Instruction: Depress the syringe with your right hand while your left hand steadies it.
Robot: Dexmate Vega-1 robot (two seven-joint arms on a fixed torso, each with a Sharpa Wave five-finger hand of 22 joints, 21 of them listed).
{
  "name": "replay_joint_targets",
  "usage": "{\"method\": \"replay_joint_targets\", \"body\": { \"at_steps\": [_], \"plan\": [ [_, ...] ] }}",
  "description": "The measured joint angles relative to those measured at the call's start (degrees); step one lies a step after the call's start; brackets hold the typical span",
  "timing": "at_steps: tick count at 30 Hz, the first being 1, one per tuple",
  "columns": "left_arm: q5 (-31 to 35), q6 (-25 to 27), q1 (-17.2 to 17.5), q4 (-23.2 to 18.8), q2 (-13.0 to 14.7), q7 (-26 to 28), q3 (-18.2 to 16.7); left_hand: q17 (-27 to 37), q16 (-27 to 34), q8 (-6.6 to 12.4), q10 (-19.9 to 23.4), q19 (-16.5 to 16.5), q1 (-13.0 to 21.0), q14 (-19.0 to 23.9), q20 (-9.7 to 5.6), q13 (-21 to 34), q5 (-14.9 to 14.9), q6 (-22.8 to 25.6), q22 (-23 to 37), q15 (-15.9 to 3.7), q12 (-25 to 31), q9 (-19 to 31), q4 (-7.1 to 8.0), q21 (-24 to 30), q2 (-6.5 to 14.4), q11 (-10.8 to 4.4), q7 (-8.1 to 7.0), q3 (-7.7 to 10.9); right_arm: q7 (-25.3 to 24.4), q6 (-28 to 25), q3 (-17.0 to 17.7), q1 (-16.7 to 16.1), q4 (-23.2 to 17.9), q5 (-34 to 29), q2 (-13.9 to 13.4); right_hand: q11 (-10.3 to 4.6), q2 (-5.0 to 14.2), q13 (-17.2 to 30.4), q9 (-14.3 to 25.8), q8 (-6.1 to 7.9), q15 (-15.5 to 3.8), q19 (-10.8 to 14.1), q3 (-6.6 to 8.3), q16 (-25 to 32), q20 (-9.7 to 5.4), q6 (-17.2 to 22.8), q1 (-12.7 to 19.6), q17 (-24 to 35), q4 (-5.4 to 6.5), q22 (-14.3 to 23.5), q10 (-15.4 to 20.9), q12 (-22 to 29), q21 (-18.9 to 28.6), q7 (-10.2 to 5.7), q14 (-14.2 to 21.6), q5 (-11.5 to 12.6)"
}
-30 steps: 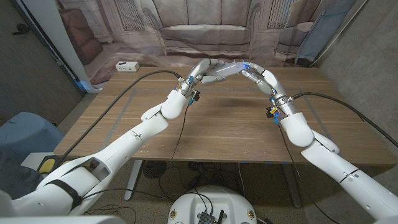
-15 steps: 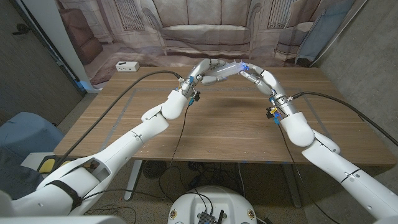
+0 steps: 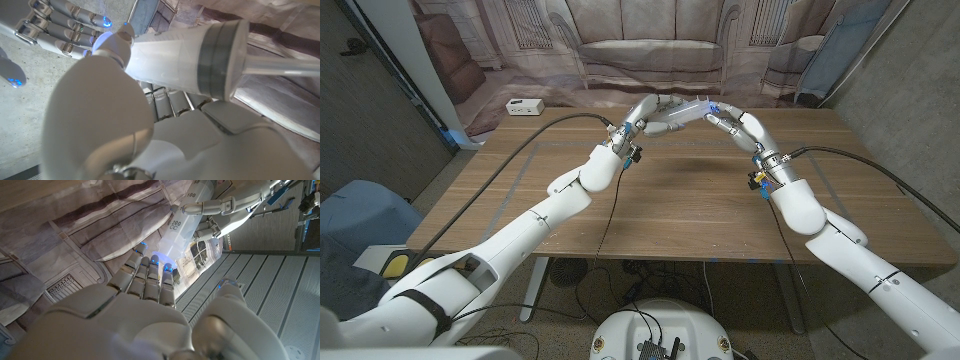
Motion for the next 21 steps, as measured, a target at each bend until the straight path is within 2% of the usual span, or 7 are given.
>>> {"method": "replay_joint_targets", "body": {
  "at_steps": [18,21],
  "plan": [
    [-0.19,-0.15,-0.45,0.81,-0.17,-0.37,0.19,0.0,-0.18,-0.04,-0.09,-0.1,0.0,0.0,0.09,0.28,0.04,0.03,0.0,0.0,-0.06,-0.04,0.0,0.2,0.0,0.09,0.03,0.0,-0.5,0.35,0.0,0.17,0.46,0.01,0.25,-0.24,0.0,0.0,0.11,0.01,0.01,0.09,0.0,0.0,-0.1,0.39,0.0,-0.01,0.0,0.0,0.23,0.0,0.0,0.23,-0.01,0.01],
    [-0.2,-0.19,-0.47,0.87,-0.18,-0.37,0.2,0.0,-0.18,-0.07,-0.09,-0.1,0.0,0.0,0.09,0.28,0.05,0.04,0.0,0.0,-0.07,-0.05,0.0,0.2,0.0,0.09,0.03,0.0,-0.76,0.54,0.11,0.09,0.53,0.0,0.35,-0.1,0.0,0.0,0.11,-0.29,0.67,-0.18,0.0,-0.23,0.18,0.45,0.0,-0.01,0.0,0.0,-0.38,-0.38,0.0,0.29,-0.67,0.01]
  ]
}}
